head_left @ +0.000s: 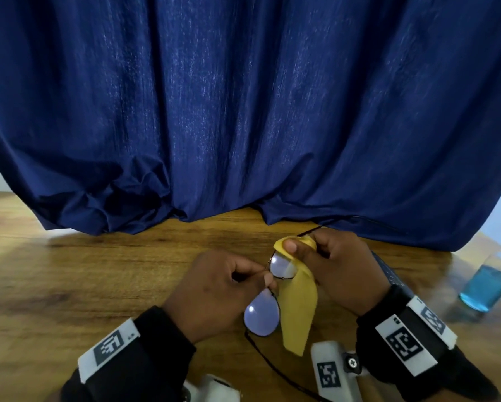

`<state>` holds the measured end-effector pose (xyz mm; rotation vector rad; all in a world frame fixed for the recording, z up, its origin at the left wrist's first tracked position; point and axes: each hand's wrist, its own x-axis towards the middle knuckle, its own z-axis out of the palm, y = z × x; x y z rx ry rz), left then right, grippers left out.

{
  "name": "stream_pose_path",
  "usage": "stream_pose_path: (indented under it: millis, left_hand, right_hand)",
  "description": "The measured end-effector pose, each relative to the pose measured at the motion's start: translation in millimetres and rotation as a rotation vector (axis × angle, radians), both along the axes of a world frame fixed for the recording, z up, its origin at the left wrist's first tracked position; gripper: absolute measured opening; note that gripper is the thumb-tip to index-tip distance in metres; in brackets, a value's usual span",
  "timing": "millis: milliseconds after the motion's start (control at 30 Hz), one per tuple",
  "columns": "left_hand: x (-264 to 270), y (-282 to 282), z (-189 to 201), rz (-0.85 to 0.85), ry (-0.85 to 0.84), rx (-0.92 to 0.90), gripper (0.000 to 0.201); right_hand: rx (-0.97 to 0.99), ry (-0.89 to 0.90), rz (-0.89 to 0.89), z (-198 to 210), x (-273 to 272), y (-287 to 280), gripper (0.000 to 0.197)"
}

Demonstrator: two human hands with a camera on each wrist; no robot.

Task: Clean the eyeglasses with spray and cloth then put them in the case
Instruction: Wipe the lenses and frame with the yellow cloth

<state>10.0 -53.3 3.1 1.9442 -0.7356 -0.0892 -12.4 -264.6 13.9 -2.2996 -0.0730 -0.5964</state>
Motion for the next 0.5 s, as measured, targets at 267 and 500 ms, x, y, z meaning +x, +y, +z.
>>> stream_pose_path:
  millis: [267, 500]
  left_hand:
    - [1.4, -1.1, -3.4, 0.012, -0.056, 0.081, 0.022]
    - [5.4, 1.8, -4.2, 0.020, -0.017, 0.013, 0.016]
  right_hand:
    - [0.085, 0.137, 0.075, -3.2, -4.0, 7.1, 0.074]
    - [0.148, 0.102, 0.063, -4.0, -3.0, 4.7, 0.054]
